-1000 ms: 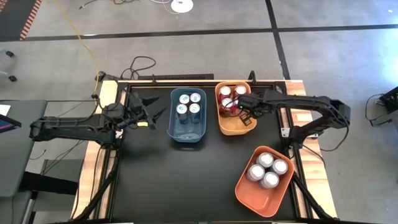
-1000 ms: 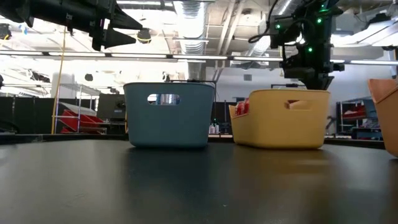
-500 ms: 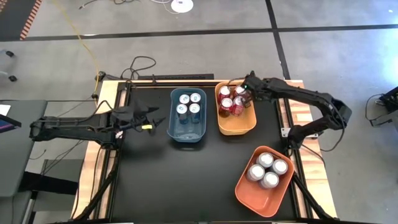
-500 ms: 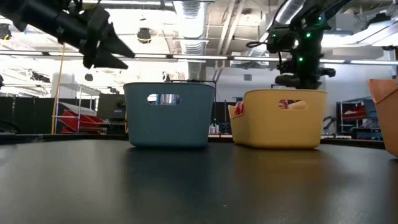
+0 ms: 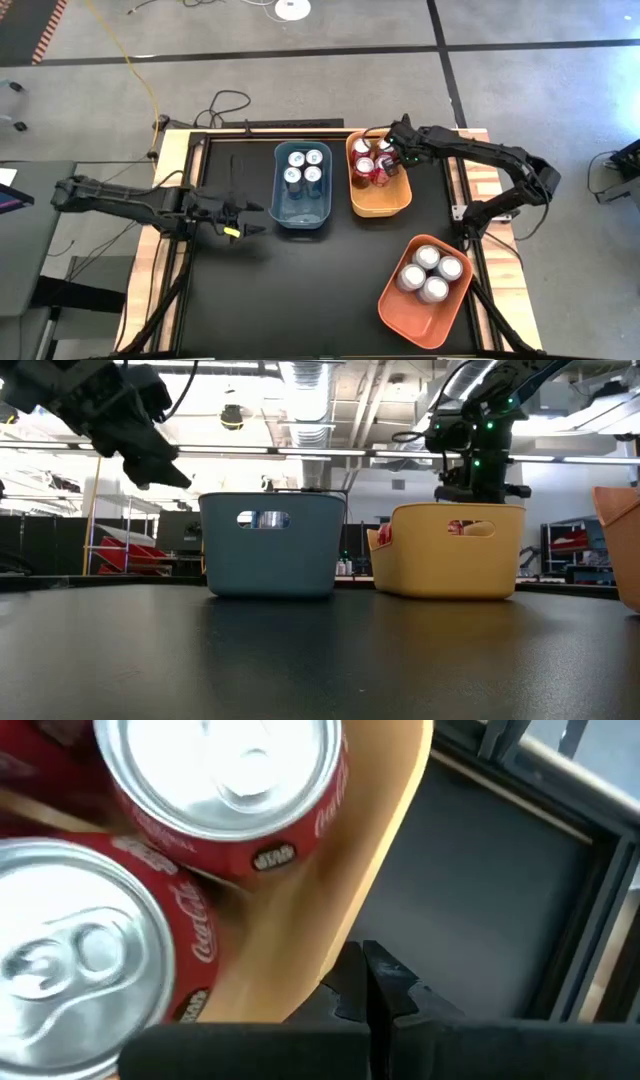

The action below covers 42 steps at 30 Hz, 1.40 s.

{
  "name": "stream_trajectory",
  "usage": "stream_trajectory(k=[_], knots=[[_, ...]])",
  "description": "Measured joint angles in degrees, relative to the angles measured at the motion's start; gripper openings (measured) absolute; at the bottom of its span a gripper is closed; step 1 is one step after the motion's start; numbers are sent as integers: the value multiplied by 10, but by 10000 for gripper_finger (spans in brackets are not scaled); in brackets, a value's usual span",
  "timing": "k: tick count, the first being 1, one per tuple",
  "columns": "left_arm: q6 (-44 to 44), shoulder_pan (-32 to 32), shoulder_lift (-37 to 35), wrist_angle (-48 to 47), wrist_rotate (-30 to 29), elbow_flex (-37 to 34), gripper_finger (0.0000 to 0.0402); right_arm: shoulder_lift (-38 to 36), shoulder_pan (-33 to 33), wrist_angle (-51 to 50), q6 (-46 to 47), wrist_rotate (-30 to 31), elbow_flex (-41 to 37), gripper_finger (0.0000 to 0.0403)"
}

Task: Sort soda cans
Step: Adjust the bins

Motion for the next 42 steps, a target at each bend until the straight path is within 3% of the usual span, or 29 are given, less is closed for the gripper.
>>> stream_trajectory(k=[6,11,17,25,33,42], knots=[[-16,-42,51,6,-44,0,291,5,59,7,71,-9,-3,4],[-19,-45,80,8,-80,0,291,5,97,57,68,-10,-2,4],[-19,-45,98,15,-127,0,290,5,100,89,49,-8,-2,4],[-12,-45,128,73,-135,0,290,5,96,138,19,-15,-2,4],[-4,-45,206,146,-100,0,290,5,95,136,18,-16,-2,4],[-4,-26,225,154,-122,0,290,4,96,133,14,-16,-2,4]])
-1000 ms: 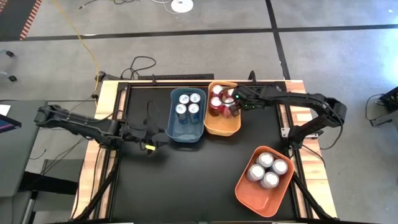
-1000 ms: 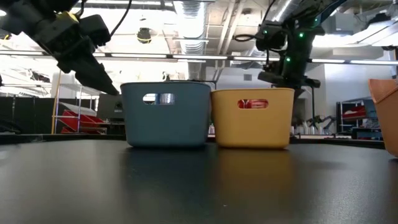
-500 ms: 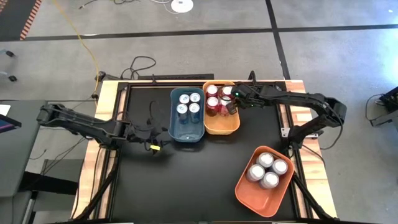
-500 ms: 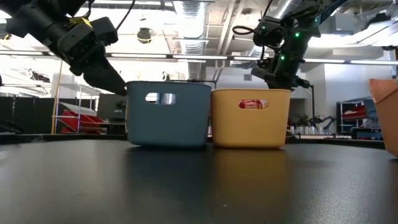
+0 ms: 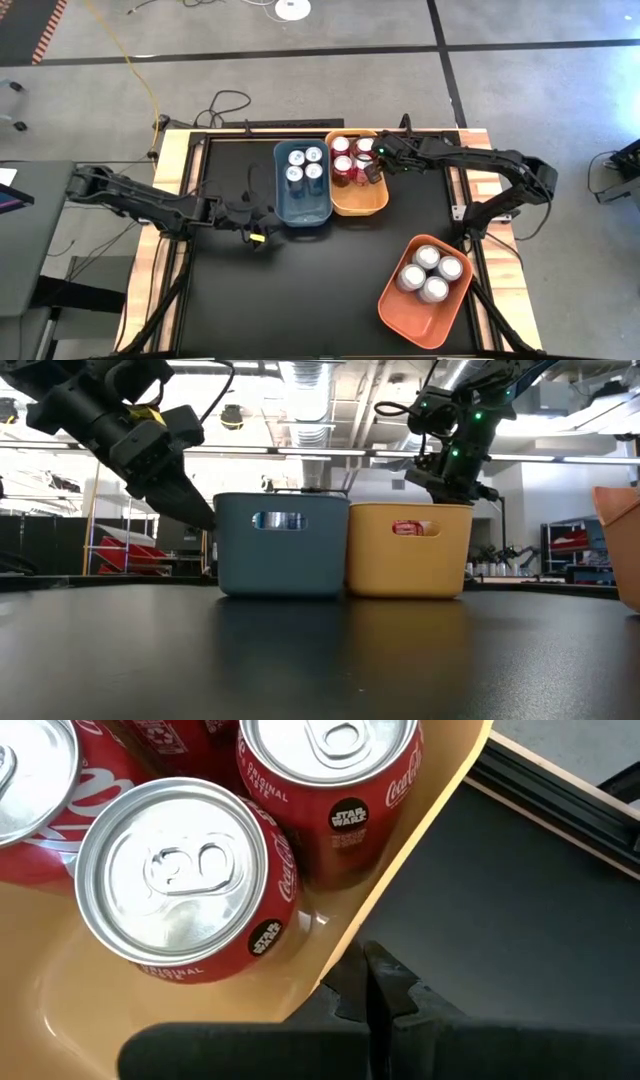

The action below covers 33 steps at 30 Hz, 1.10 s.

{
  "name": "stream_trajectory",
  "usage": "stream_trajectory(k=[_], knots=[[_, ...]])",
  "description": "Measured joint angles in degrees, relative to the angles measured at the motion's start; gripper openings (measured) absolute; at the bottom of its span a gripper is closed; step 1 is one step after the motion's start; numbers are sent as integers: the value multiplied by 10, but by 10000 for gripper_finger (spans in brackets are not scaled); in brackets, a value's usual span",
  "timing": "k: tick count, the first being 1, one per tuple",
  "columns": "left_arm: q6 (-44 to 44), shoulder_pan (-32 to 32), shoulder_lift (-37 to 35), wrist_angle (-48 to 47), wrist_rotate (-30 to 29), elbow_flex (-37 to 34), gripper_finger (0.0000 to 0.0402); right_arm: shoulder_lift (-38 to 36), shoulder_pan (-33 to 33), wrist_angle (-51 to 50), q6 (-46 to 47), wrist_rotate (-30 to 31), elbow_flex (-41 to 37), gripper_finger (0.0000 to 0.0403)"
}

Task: Sort soda cans
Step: Adjust the bins

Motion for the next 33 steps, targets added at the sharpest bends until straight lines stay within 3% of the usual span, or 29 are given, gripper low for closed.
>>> stream_trajectory(k=[15,20,25,33], knots=[[-3,32,-2,-23,-35,0,290,0,14,-4,-6,0,0,4],[-41,24,-3,-75,-18,0,290,0,26,-1,-6,0,0,4],[-94,15,-2,-116,-60,0,290,15,28,30,-10,-6,0,4],[-146,-5,-2,-117,-74,0,290,84,34,70,-51,-2,1,4]])
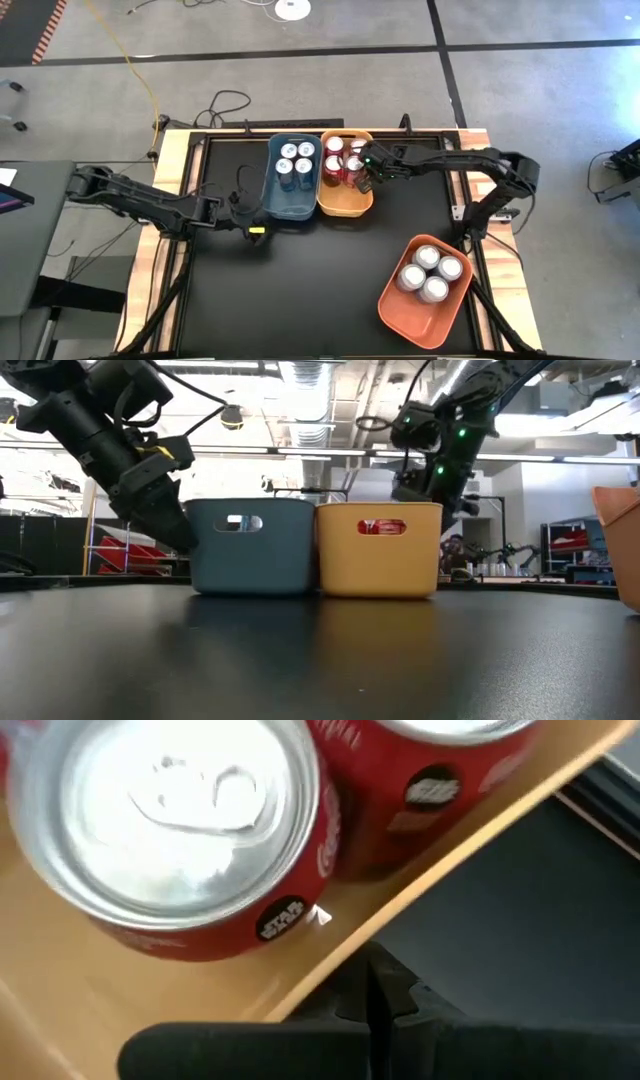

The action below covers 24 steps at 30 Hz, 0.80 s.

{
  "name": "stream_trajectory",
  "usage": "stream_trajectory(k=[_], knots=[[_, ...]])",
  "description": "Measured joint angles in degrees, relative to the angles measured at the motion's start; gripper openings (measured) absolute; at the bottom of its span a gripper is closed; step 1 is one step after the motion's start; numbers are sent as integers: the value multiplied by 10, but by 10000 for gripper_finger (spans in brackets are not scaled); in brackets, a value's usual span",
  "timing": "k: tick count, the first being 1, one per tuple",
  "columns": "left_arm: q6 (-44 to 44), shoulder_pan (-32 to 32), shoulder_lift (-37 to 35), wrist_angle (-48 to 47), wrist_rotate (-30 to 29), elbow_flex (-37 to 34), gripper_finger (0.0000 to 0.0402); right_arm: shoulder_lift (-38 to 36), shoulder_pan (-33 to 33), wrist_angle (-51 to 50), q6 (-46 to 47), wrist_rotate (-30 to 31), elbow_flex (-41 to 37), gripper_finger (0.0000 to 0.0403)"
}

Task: Sort soda cans
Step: Adjust the bins

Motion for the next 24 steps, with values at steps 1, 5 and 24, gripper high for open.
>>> stream_trajectory(k=[1,5,24], knots=[[-7,-4,0,-2,-8,0,290,7,1,11,-6,0,0,4],[-13,-20,0,-3,-21,0,290,28,5,67,-29,8,0,4],[-56,-45,0,-101,-90,0,290,33,15,106,-32,-11,6,4]])
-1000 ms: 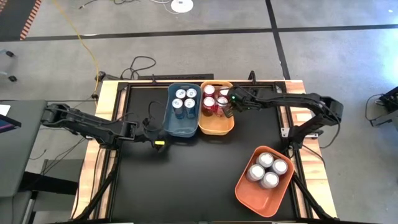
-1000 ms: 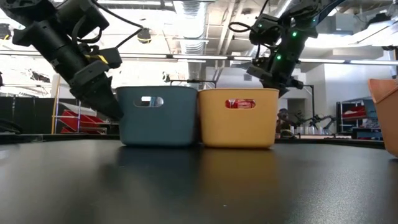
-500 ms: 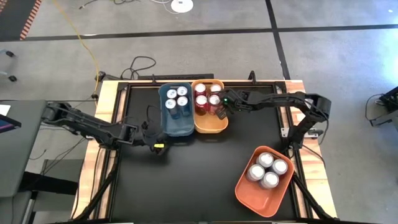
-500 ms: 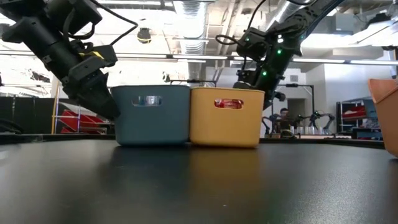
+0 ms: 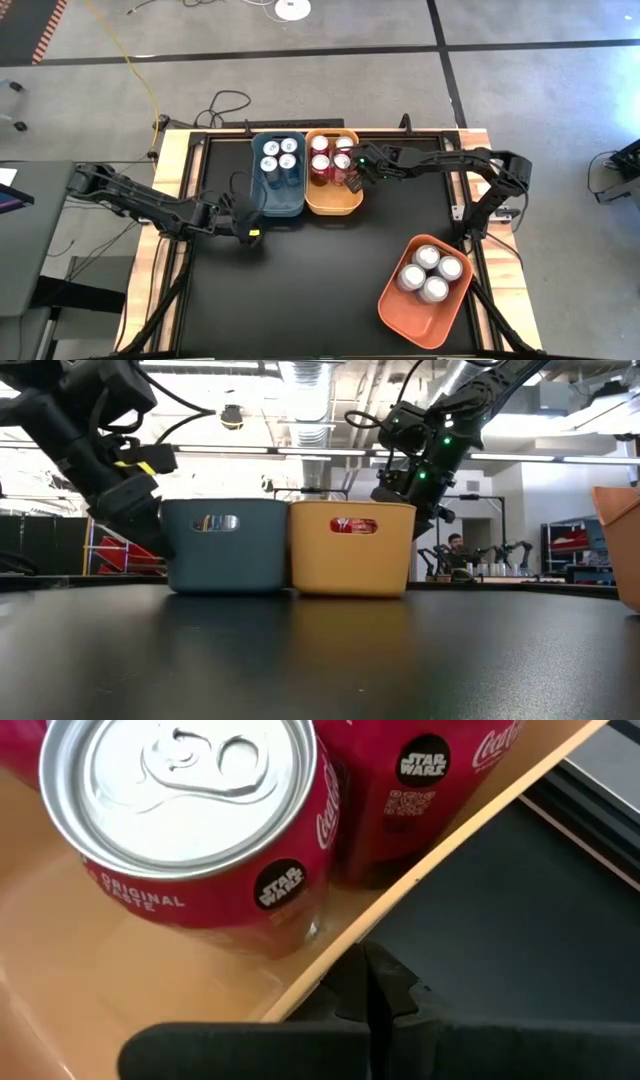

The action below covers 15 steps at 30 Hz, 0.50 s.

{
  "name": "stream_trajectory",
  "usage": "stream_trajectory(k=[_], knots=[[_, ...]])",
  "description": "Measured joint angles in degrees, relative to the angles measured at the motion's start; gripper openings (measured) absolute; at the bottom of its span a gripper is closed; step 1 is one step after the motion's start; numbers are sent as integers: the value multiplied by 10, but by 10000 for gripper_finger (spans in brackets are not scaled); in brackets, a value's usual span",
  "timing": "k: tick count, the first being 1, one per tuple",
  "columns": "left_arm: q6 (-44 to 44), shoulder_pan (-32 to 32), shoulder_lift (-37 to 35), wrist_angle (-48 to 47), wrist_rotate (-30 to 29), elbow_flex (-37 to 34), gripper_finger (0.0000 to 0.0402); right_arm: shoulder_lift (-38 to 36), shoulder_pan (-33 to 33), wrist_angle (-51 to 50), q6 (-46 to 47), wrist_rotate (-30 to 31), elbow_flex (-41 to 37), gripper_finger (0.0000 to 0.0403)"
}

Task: Sort soda cans
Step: Adjust the bins

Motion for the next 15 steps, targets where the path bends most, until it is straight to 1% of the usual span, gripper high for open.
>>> stream_trajectory(k=[7,12,15], knots=[[-11,2,0,-5,-52,0,290,0,0,19,-8,-4,0,4],[-1,16,0,-2,-61,0,290,0,2,28,-17,-7,0,4],[5,20,0,-6,-56,0,290,0,3,27,-14,-9,0,4]])
